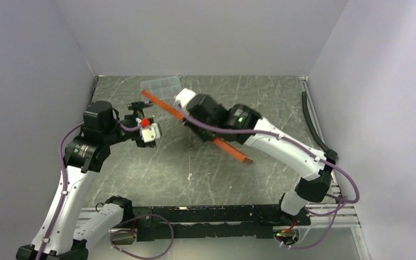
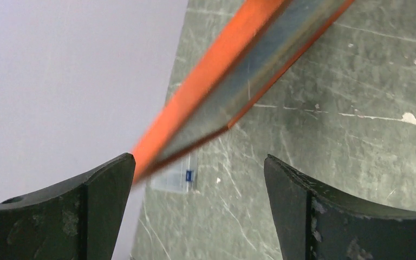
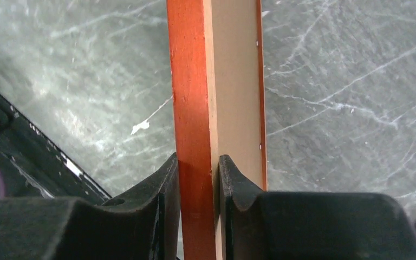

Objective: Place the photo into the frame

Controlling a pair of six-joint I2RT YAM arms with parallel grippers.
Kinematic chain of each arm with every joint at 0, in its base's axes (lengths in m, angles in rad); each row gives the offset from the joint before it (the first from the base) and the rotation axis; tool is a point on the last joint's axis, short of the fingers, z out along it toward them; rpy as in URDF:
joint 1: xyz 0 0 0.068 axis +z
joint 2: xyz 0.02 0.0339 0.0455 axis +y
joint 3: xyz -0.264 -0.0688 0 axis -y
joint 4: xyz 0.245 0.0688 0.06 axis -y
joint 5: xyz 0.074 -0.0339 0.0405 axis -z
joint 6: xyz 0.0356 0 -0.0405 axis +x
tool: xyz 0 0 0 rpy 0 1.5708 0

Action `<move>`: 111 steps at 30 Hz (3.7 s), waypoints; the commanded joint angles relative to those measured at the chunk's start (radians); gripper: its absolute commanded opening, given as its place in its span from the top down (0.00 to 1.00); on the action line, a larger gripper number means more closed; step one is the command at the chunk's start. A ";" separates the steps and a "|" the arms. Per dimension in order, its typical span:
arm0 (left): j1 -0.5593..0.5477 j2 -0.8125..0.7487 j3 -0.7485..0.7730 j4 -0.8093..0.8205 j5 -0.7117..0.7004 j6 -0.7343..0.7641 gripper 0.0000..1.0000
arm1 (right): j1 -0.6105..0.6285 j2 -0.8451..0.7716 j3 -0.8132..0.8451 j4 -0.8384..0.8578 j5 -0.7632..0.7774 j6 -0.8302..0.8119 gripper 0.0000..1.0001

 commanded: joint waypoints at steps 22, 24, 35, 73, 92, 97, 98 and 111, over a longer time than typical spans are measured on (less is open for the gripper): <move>0.248 0.389 0.254 -0.191 -0.141 -0.797 0.06 | -0.811 -0.203 -0.319 0.290 -0.552 0.455 1.00; 0.299 0.379 0.233 -0.182 -0.054 -0.803 0.06 | -0.833 -0.192 -0.319 0.277 -0.515 0.438 1.00; 0.344 0.387 0.128 -0.127 0.017 -0.784 0.06 | -0.962 -0.313 -0.643 0.394 -0.515 0.433 1.00; 0.356 0.392 -0.102 -0.133 0.003 -0.624 0.07 | -1.059 -0.171 -1.144 0.830 -1.015 0.431 1.00; 0.381 0.361 -0.281 0.031 -0.003 -0.684 0.06 | -1.057 -0.172 -1.165 0.779 -0.695 0.426 0.55; 0.391 0.390 -0.306 0.095 -0.005 -0.709 0.06 | -1.056 -0.193 -1.161 0.761 -0.628 0.420 0.04; 0.389 0.395 -0.312 0.109 -0.008 -0.714 0.06 | -1.057 -0.202 -1.156 0.756 -0.609 0.422 0.01; 0.403 0.494 -0.358 0.394 -0.077 -0.834 0.06 | -1.056 -0.613 -1.298 1.075 -0.010 0.466 0.00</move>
